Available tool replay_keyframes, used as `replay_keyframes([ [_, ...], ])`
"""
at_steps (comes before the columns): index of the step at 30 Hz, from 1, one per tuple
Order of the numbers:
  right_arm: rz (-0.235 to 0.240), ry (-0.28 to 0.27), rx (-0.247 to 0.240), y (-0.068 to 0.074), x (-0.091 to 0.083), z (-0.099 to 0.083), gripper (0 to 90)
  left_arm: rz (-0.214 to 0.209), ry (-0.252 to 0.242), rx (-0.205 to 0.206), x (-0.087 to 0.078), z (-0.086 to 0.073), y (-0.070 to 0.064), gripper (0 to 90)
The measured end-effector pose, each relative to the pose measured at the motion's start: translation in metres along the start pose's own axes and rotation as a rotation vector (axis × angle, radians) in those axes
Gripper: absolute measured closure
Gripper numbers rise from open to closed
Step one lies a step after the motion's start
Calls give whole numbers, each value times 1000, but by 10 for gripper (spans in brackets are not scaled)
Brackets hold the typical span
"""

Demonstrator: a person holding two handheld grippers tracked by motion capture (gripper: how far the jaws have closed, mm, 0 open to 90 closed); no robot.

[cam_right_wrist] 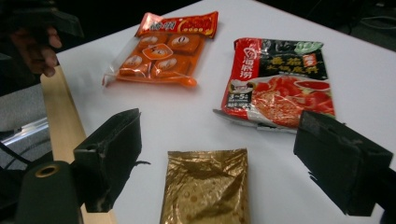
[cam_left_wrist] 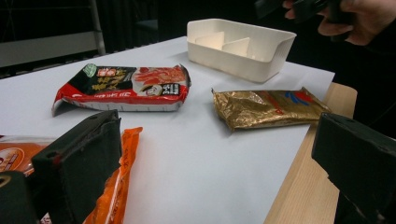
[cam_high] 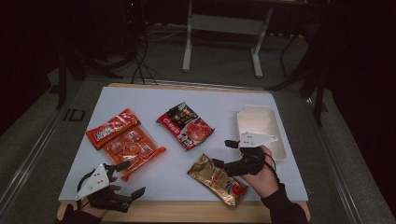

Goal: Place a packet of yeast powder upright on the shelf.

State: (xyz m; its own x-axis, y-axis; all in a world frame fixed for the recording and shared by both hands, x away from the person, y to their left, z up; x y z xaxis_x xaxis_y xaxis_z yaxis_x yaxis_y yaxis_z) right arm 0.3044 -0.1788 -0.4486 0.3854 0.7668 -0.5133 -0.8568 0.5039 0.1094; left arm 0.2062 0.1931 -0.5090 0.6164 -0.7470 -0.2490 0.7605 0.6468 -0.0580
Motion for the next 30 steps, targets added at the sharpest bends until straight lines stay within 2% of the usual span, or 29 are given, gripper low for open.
replay_keyframes([
  [4, 18, 47, -3, -3, 22, -2, 175, -4, 2, 0, 0, 0, 0, 23],
  [13, 30, 105, 14, -10, 48, -10, 224, -11, 17, 6, 1, -1, -1, 24],
  [19, 31, 185, 23, -13, 68, -20, 256, -13, 22, 3, 1, -1, -1, 23],
  [24, 16, 226, 27, -18, 79, -27, 297, -17, 26, 5, 2, -2, -1, 24],
  [30, 23, 266, 40, -24, 90, -34, 336, -22, 28, 2, 2, -2, -1, 24],
])
Point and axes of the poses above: each handheld gripper's, and its own axes: x roughly forward along the jaws, z roughly out of its top, y roughly to its left, the point moved 3 cm from there along x, roughly forward along the jaws, and after that the axes turned 1 degree about z, right-handed, at the moved point
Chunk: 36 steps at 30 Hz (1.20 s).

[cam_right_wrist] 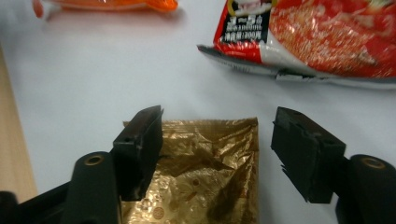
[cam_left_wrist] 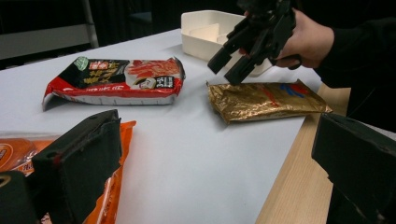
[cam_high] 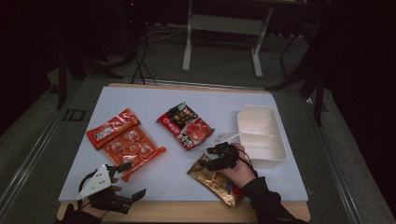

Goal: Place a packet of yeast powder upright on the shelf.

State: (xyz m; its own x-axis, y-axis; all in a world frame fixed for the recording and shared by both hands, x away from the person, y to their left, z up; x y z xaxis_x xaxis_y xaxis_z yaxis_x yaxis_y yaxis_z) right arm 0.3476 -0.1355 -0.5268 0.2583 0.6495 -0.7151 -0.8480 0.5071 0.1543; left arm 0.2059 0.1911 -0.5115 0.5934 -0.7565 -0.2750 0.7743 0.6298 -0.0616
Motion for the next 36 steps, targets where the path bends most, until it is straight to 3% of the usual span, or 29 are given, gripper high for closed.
replay_keyframes([
  [9, -32, 68, -5, -5, 17, -10, 381, -4, 9, -1, 1, -1, 0, 23],
  [12, -27, 106, -21, -4, 24, -15, 468, -5, 13, -1, 1, -1, 0, 23],
  [17, -58, 122, -47, 0, 25, -15, 513, -4, 13, -3, 1, -2, 1, 24],
  [20, -92, 122, -71, 3, 26, -15, 619, -5, 15, 1, 2, -1, 0, 23],
  [25, -106, 117, -87, 4, 26, -15, 851, -7, 19, 0, 2, -2, 0, 23],
  [29, -82, 123, -58, 2, 25, -14, 884, -7, 21, 1, 2, -2, 0, 23],
  [36, -71, 72, -70, 5, 7, -5, 890, -6, 20, -2, 2, -2, 1, 23],
])
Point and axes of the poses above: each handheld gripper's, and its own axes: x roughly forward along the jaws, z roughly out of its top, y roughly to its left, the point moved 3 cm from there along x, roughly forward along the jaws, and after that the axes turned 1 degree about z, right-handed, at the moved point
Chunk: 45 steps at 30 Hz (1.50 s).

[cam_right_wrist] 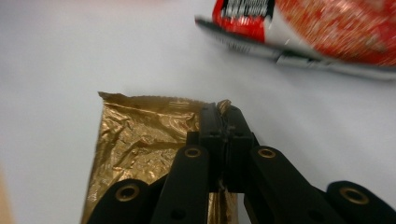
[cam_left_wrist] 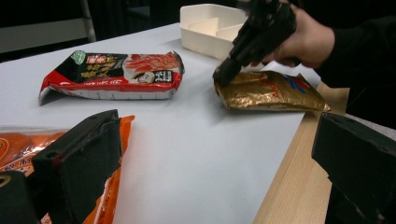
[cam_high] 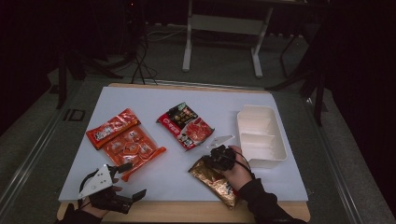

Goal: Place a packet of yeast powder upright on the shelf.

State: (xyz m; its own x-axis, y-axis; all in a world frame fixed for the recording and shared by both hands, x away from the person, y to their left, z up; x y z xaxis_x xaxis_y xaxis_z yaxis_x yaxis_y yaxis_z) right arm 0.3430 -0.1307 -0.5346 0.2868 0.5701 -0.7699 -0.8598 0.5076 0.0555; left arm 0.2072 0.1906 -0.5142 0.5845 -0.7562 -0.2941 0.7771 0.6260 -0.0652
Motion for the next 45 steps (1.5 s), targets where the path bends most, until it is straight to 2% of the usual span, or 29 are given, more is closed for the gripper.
replay_keyframes([
  [6, 18, -59, 27, -1, -20, 5, 891, 0, 4, 2, 1, 0, 0, 24],
  [7, 16, -81, 26, 0, -30, 7, 892, 0, 3, 2, 1, 0, 0, 24],
  [9, 15, -99, 27, 1, -39, 9, 893, -1, 3, 2, 1, 0, -1, 23],
  [17, 24, -152, 25, 6, -65, 12, 895, -4, 6, -4, 3, -1, -1, 23],
  [27, 67, -221, 41, 12, -97, 9, 895, -6, 12, -2, 4, -1, -1, 23],
  [30, 94, -246, 53, 15, -106, 7, 895, -5, 16, 2, 4, -1, -1, 23],
  [33, 97, -262, 48, 19, -114, 8, 895, -5, 17, 0, 5, -2, -1, 23],
  [38, 105, -312, 42, 25, -133, 17, 895, -5, 21, 5, 5, -2, -1, 24],
  [45, 89, -399, 62, 17, -154, 36, 895, -2, 22, 8, 4, -2, -1, 23],
])
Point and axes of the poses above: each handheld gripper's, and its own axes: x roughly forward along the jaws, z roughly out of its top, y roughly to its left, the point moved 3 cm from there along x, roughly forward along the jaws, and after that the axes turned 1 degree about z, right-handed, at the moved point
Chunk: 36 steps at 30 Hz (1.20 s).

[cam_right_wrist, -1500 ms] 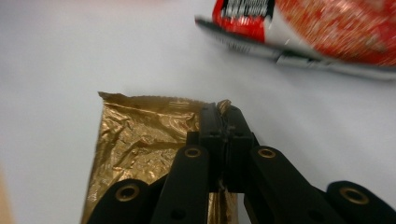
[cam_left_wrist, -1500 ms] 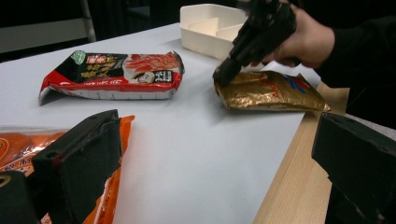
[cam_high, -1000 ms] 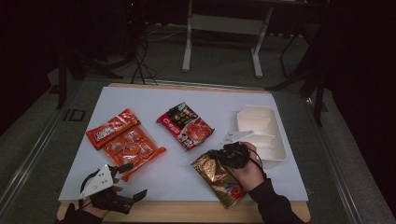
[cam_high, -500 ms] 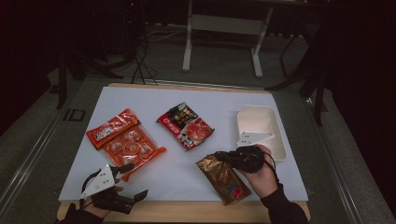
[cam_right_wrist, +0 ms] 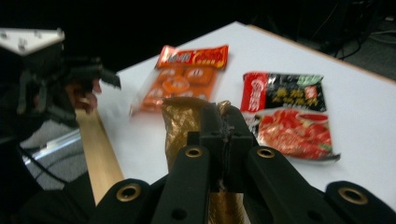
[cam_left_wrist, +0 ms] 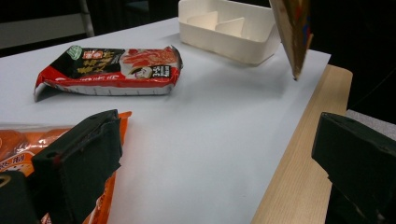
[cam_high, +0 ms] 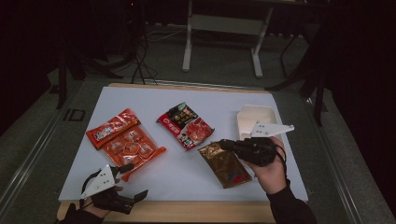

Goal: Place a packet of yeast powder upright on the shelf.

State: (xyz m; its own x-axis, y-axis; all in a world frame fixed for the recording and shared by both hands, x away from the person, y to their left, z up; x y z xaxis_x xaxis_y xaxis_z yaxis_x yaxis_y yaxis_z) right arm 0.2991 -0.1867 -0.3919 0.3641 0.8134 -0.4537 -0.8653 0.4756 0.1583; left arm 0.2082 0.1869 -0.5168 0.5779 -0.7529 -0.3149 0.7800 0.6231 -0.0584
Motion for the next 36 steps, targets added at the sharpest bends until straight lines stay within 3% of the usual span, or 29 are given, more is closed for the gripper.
replay_keyframes([
  [15, -52, -86, 56, -28, -9, 25, 895, -5, -1, -9, 0, 0, 0, 23],
  [36, -165, -173, 120, -72, -42, 40, 894, -6, 3, -9, 2, -1, 0, 23],
])
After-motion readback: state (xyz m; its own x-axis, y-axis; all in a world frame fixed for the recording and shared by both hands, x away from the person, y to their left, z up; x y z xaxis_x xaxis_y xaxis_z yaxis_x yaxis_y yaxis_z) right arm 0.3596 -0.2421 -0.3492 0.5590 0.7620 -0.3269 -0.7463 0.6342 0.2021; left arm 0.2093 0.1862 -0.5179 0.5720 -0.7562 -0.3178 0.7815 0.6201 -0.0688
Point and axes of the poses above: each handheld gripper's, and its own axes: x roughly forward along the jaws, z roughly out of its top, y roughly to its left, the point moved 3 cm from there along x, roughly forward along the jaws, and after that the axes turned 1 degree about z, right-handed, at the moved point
